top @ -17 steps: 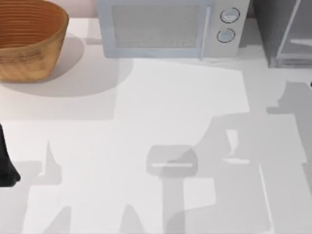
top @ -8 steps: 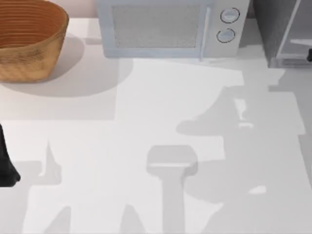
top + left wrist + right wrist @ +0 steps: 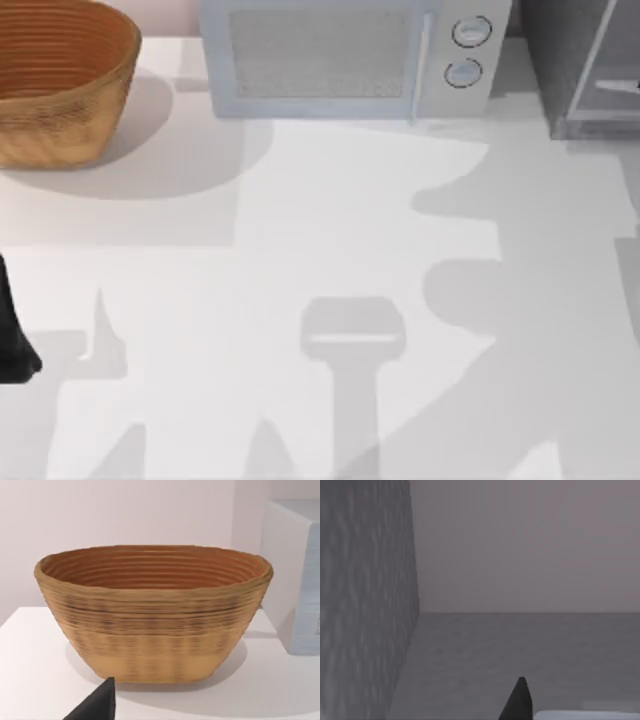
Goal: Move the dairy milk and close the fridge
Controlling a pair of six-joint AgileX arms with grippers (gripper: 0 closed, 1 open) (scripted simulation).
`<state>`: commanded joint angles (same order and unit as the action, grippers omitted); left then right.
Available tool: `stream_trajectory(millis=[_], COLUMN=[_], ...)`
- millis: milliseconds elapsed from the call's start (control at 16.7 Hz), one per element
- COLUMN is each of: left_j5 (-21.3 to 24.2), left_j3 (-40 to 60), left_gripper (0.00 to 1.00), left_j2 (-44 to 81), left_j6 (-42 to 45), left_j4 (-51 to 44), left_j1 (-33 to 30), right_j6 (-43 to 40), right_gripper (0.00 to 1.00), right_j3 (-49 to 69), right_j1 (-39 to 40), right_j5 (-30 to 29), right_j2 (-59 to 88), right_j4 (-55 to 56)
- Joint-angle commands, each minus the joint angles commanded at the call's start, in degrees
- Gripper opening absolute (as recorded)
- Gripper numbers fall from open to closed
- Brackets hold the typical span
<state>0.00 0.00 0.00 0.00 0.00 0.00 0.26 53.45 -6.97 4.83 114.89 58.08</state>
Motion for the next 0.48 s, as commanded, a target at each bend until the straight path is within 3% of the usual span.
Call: stream_trajectory(millis=[480], left_j5=[0.00], left_j3=[0.00], left_gripper=[1.00], left_j2=[0.00], left_j6=[0.00], left_j4=[0.00], left_j1=[0.00], right_j6=[-0.41], right_gripper=[0.00], right_j3=[16.03], right_j1=[-3.73], right_j5=[3.78], right_j2=[12.96], right_j4=[-3.16])
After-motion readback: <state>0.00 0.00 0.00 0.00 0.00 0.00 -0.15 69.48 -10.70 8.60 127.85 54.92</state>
